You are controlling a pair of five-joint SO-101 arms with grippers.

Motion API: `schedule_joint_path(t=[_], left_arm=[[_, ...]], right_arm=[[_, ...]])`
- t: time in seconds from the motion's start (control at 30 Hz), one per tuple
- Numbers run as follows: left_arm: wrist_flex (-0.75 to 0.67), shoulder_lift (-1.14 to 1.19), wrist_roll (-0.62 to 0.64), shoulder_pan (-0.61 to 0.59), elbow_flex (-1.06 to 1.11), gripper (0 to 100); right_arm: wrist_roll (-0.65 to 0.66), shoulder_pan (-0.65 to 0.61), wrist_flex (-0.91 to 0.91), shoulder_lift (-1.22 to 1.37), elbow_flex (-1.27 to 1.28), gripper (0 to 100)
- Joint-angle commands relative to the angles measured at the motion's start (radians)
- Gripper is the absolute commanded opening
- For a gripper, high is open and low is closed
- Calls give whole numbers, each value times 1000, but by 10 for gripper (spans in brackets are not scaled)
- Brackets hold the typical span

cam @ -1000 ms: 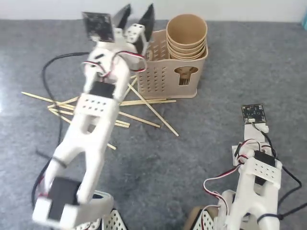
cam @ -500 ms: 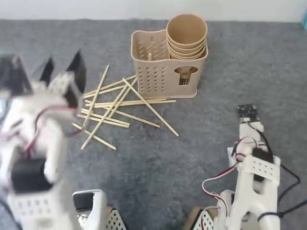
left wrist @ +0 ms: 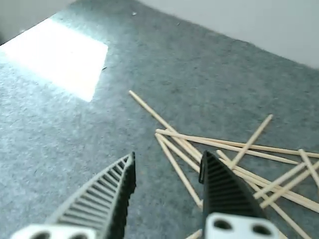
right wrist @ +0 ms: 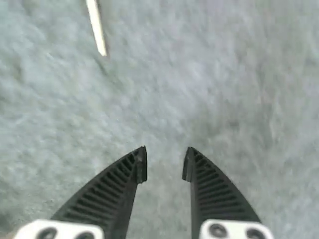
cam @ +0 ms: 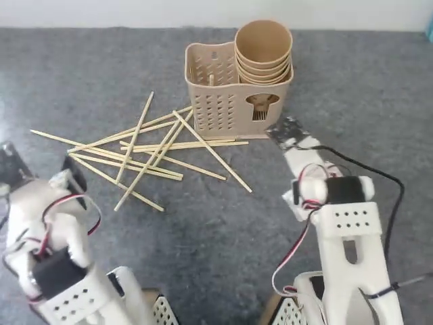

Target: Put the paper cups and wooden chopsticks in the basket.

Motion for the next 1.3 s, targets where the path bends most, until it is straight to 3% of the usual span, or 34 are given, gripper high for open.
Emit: schedule_joint_path(t=[0.0,0.23,0.43,0.63,0.73,0.93,1.27], left_arm=[[-92,-68,-34,-97,94,203],[-175,-15,-97,-181,222,203],[-298,101,-84,-272,257,203],[-482,213,106,-350,286,203],[-540,255,133,-350,295,203],[-577,293,137,-350,294,203],[-578,293,137,-348,294,203]], right_arm=[[-91,-101,-50,-16,-60,136],[-235,-294,-188,206,-121,134],[-129,-317,-274,516,-318,134],[-72,-321,-394,728,-407,134],[-77,-348,-452,789,-422,134],[-87,-403,-518,826,-423,134],[-107,-383,-607,944,-425,133]])
